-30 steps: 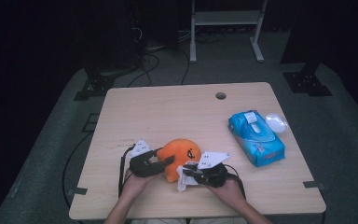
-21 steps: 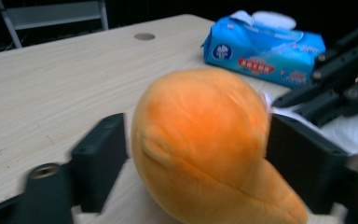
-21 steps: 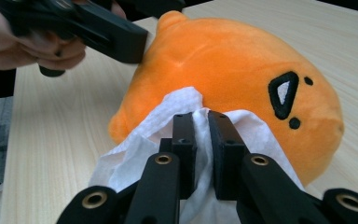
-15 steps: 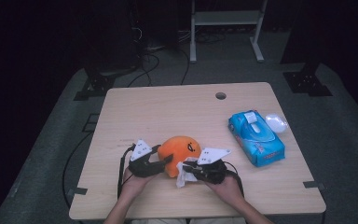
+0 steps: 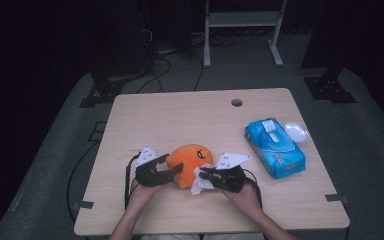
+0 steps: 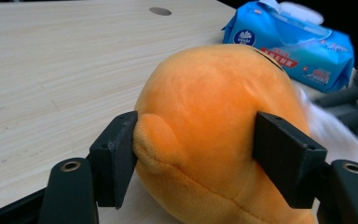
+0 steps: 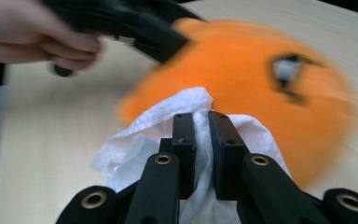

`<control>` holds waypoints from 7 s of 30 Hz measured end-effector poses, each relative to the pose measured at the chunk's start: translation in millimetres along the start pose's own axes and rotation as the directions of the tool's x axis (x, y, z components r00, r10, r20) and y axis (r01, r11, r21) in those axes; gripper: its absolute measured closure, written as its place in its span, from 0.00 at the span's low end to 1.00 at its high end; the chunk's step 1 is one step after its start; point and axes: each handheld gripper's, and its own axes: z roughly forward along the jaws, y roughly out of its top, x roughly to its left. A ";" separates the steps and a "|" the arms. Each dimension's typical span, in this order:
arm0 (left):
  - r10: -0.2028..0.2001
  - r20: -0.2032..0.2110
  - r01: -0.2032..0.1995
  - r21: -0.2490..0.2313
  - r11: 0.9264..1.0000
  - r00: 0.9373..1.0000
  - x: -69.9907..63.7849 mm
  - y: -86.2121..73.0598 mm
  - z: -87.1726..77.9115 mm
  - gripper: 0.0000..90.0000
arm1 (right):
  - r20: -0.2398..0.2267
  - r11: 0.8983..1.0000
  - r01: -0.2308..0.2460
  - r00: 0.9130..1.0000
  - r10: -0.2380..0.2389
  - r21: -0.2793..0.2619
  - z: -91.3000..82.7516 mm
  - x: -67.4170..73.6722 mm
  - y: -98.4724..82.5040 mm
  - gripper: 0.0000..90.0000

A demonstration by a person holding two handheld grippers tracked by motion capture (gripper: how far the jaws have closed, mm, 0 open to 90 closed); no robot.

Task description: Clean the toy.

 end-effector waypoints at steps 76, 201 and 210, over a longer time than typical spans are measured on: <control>0.137 0.164 -0.137 -0.013 0.990 0.977 -30.7 0.7 1.0 0.32 | -0.022 0.994 -0.063 0.998 0.062 -0.092 -31.0 -5.0 7.3 0.90; 0.235 0.152 -0.235 -0.019 0.972 0.960 -54.9 1.2 6.5 0.42 | 0.013 0.983 -0.138 0.990 0.140 -0.124 -49.1 -28.7 9.1 0.89; 0.449 0.118 -0.445 -0.062 0.894 0.886 -73.2 2.4 10.9 0.48 | 0.005 0.990 -0.045 0.999 0.046 -0.137 -47.9 -9.5 23.5 0.90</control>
